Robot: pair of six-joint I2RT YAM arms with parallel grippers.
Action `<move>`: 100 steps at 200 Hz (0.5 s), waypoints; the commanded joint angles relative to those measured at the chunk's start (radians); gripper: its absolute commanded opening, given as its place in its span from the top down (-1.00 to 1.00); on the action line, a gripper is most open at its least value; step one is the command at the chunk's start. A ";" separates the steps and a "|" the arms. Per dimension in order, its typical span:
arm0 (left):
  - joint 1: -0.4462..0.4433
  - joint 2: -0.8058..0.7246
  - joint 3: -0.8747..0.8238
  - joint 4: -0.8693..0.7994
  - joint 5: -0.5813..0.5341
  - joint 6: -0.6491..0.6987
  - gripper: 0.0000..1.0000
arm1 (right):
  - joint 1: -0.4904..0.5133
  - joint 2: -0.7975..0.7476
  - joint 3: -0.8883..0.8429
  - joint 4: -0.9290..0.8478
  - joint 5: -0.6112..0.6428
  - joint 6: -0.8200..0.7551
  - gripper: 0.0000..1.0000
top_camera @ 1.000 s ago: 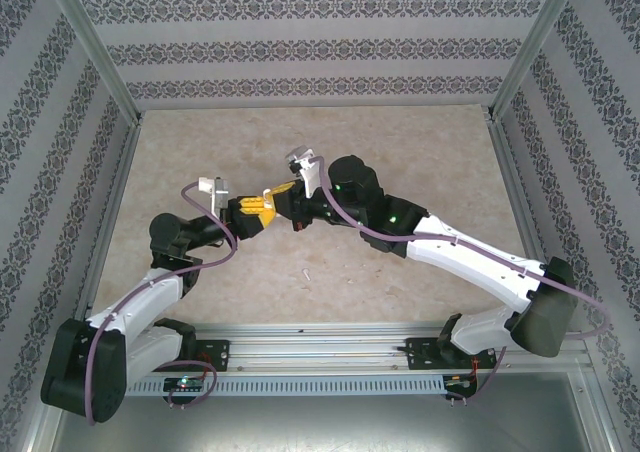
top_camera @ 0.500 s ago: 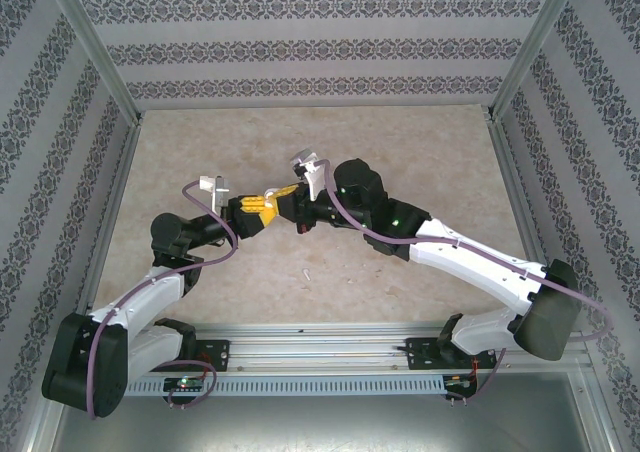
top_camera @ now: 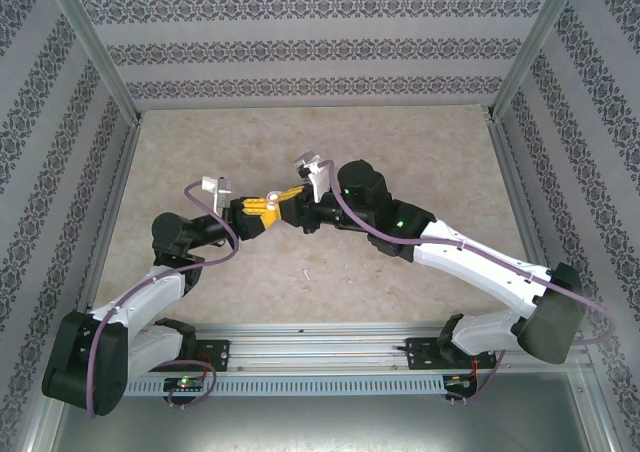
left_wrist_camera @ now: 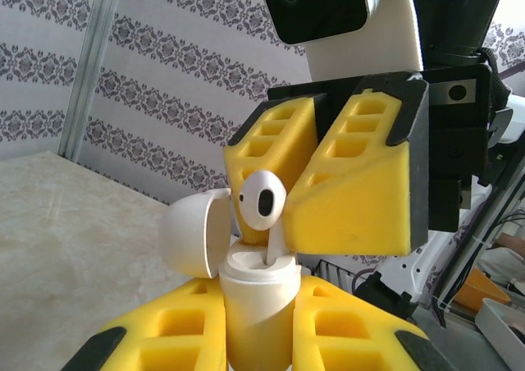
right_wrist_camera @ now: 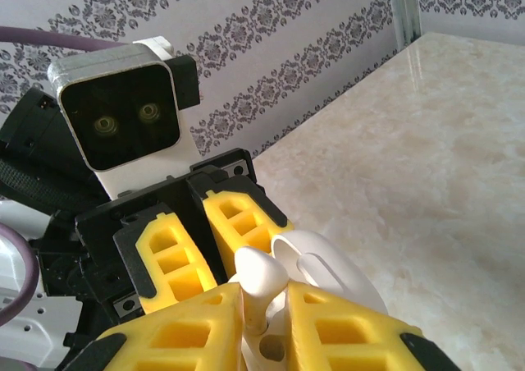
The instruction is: Insert the wireless bluetooth earbuds into the charging case
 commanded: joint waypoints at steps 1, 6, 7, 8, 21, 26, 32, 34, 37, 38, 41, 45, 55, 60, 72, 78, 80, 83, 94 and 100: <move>-0.003 0.012 0.061 0.111 -0.023 0.025 1.00 | -0.016 -0.009 -0.006 -0.112 -0.002 -0.018 0.57; -0.003 0.018 0.063 0.118 -0.024 0.024 1.00 | -0.017 -0.006 -0.006 -0.109 -0.001 -0.017 0.56; -0.003 0.019 0.063 0.120 -0.024 0.024 1.00 | -0.017 -0.006 -0.005 -0.109 0.000 -0.017 0.56; -0.003 0.020 0.062 0.122 -0.025 0.023 1.00 | -0.017 -0.006 -0.005 -0.108 0.000 -0.017 0.55; -0.004 0.037 0.066 0.144 -0.025 0.016 1.00 | -0.021 0.003 0.003 -0.107 0.000 -0.013 0.50; -0.004 0.044 0.066 0.153 -0.025 0.014 1.00 | -0.023 0.007 0.007 -0.109 0.003 -0.009 0.47; -0.004 0.049 0.065 0.160 -0.025 0.013 1.00 | -0.023 0.012 0.013 -0.115 0.007 -0.008 0.44; -0.004 0.050 0.065 0.162 -0.025 0.012 1.00 | -0.023 0.015 0.018 -0.118 0.008 -0.007 0.43; -0.003 0.053 0.064 0.163 -0.025 0.013 1.00 | -0.025 0.017 0.022 -0.123 0.009 -0.007 0.41; -0.003 0.054 0.063 0.164 -0.025 0.012 1.00 | -0.024 0.019 0.024 -0.124 0.008 -0.007 0.41; -0.004 0.056 0.063 0.165 -0.025 0.013 1.00 | -0.024 0.020 0.026 -0.126 0.009 -0.008 0.40; -0.003 0.059 0.062 0.167 -0.025 0.014 1.00 | -0.025 0.024 0.033 -0.129 0.009 -0.008 0.38; -0.003 0.063 0.058 0.169 -0.023 0.019 1.00 | -0.025 0.031 0.049 -0.143 0.009 -0.009 0.33; -0.003 0.065 0.056 0.170 -0.024 0.025 1.00 | -0.025 0.033 0.059 -0.150 0.010 -0.009 0.31; -0.004 0.062 0.048 0.162 -0.030 0.042 1.00 | -0.025 0.032 0.083 -0.161 0.012 -0.004 0.30; -0.003 0.058 0.044 0.153 -0.037 0.058 1.00 | -0.024 0.028 0.092 -0.166 0.016 0.002 0.29; -0.003 0.057 0.042 0.149 -0.040 0.063 1.00 | -0.025 0.027 0.094 -0.168 0.019 0.004 0.29; -0.003 0.054 0.040 0.142 -0.046 0.071 1.00 | -0.025 0.024 0.097 -0.172 0.026 0.007 0.29; -0.004 0.043 0.030 0.116 -0.061 0.110 1.00 | -0.024 0.014 0.108 -0.200 0.060 0.023 0.29; -0.004 0.035 0.024 0.100 -0.067 0.132 1.00 | -0.025 0.007 0.113 -0.217 0.075 0.032 0.28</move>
